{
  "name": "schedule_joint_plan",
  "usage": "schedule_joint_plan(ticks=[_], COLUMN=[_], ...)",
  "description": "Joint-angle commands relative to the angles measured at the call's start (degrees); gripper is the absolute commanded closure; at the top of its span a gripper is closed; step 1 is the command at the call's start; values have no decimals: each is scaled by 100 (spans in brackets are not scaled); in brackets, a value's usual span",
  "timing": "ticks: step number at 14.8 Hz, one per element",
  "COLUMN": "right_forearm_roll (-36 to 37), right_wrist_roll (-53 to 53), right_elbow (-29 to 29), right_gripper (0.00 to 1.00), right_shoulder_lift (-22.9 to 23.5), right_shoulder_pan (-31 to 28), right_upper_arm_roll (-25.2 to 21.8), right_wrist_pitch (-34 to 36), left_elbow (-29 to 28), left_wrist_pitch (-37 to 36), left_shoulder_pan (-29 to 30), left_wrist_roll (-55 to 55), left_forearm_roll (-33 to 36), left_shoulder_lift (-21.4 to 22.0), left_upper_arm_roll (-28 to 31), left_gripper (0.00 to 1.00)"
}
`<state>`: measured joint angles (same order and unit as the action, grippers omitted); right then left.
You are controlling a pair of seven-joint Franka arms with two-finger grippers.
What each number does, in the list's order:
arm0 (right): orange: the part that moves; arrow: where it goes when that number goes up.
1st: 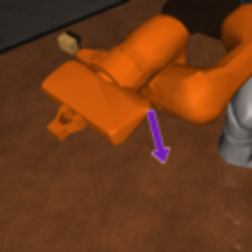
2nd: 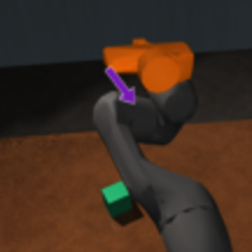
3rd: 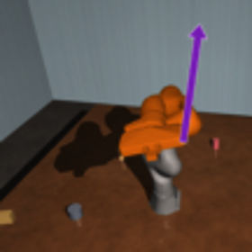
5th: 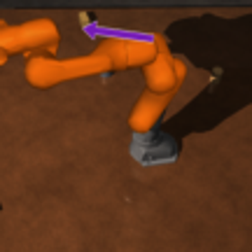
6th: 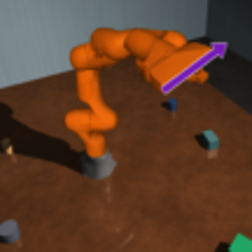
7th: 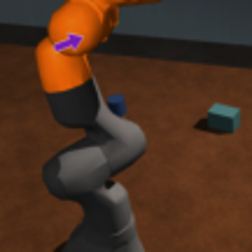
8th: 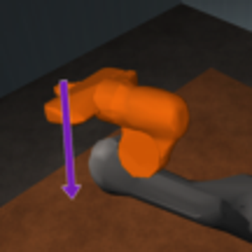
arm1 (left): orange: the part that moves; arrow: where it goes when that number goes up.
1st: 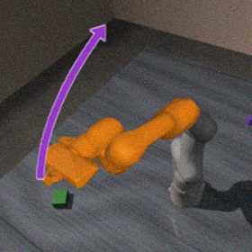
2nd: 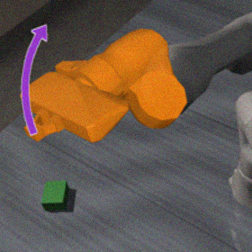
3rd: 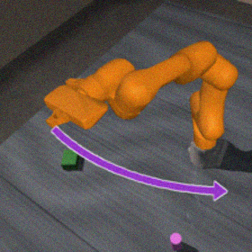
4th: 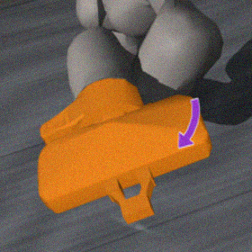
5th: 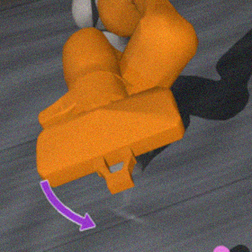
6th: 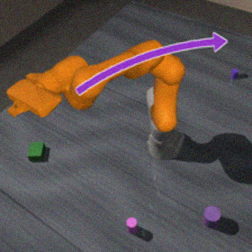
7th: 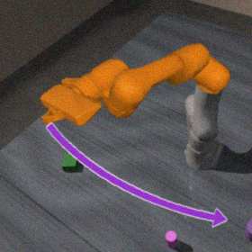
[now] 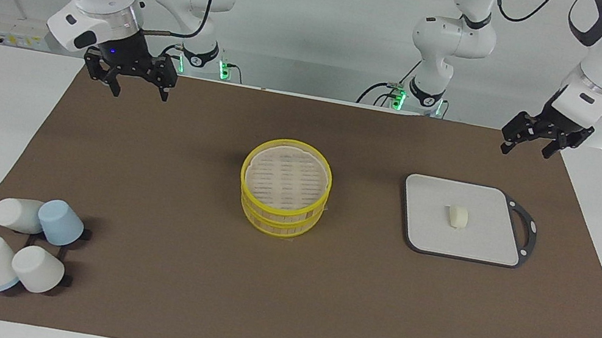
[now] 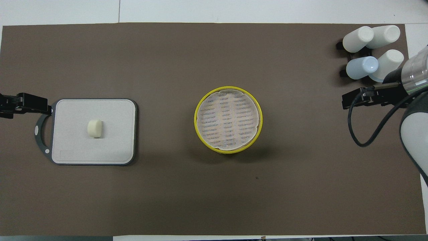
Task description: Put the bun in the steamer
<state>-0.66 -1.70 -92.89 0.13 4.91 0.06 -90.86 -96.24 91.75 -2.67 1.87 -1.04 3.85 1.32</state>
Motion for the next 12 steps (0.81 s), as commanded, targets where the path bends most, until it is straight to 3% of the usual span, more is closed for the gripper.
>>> schedule_joint_plan(ticks=[1,5,7,10,12], right_forearm_roll=[-57,-214,-418,-374,-120], right_wrist_roll=[143,126,-197,-2469,-3264], right_elbow=[-71,-71,182,1866,2397], right_gripper=[0,0,0,0,0], right_shoulder_lift=[-40,-14,187,1669,2296], right_shoulder_pan=[-25,1,133,1298,2019], right_upper_arm_roll=[-14,38,545,680,663], right_wrist_pitch=[-72,-247,-336,-196,-396], left_elbow=[26,-52,-752,-2211,-2810], left_wrist_pitch=[-79,-18,542,1842,2520], left_shoulder_pan=[-23,-14,-5,21,30], left_wrist_roll=[32,-11,-38,-142,-414], left_forearm_roll=[-54,-54,-54,-54,-54], left_shoulder_lift=[45,63,317,581,477], left_upper_arm_roll=[26,26,26,26,26], left_gripper=[0,0,0,0,0])
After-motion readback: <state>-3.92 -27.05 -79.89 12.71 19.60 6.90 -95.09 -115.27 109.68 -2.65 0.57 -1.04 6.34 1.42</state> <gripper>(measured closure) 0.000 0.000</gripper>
